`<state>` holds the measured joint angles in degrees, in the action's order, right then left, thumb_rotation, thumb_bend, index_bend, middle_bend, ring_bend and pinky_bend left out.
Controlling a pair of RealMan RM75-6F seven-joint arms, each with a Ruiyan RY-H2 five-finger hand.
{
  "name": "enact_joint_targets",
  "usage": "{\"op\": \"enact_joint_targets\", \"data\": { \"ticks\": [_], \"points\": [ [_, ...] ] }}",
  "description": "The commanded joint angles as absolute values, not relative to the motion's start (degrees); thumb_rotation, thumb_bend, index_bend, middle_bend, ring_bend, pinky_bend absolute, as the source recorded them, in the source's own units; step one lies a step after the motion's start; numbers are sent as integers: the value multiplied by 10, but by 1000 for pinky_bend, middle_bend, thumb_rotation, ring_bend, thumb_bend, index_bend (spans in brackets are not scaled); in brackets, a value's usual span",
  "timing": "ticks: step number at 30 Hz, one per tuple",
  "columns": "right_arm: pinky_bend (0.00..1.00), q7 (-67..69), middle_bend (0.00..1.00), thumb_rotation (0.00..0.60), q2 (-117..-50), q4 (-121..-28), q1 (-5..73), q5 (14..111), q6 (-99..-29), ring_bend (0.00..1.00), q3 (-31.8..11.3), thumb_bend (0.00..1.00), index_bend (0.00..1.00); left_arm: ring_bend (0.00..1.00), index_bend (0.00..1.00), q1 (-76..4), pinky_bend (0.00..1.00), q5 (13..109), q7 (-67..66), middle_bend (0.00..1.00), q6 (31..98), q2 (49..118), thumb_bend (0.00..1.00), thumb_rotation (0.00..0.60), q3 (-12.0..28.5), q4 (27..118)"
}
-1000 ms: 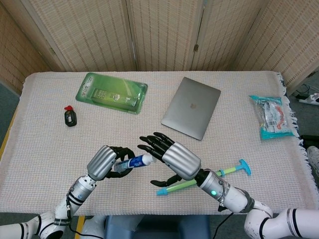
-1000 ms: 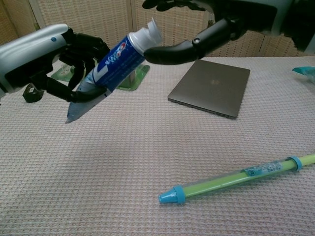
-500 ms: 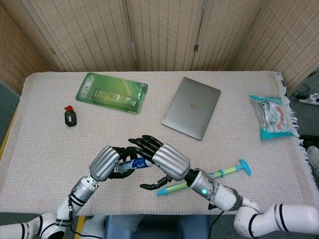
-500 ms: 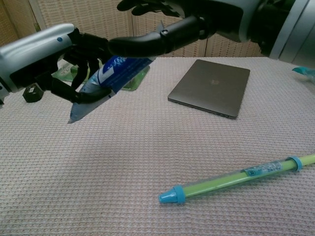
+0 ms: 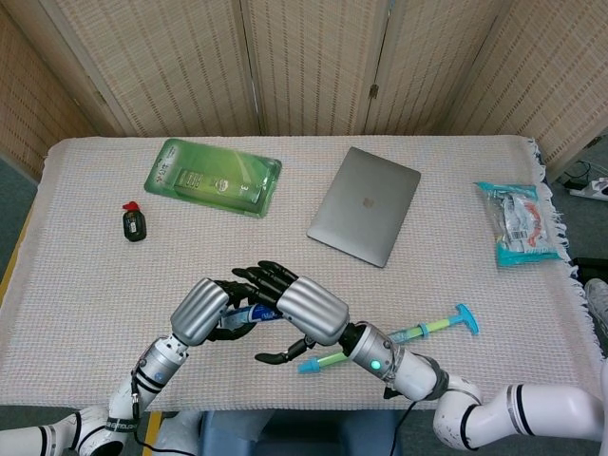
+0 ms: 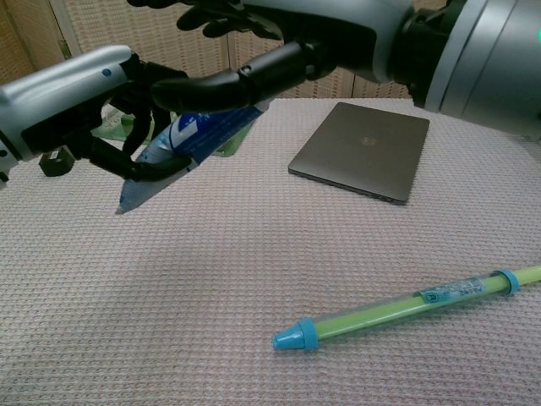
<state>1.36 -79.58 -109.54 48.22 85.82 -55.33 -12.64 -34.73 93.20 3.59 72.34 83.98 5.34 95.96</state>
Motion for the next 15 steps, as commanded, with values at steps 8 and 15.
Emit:
{"op": "enact_joint_targets", "data": {
  "ticks": [8, 15],
  "points": [
    [0, 8, 0, 287, -819, -1084, 489, 856, -561, 0, -125, 310, 0, 774, 848, -348, 741, 930, 38, 876, 723, 840, 721, 600, 56, 961],
    [0, 15, 0, 286, -832, -1075, 492, 859, -565, 0, -123, 309, 0, 774, 849, -348, 742, 928, 44, 877, 722, 838, 721, 600, 56, 962]
  ]
}}
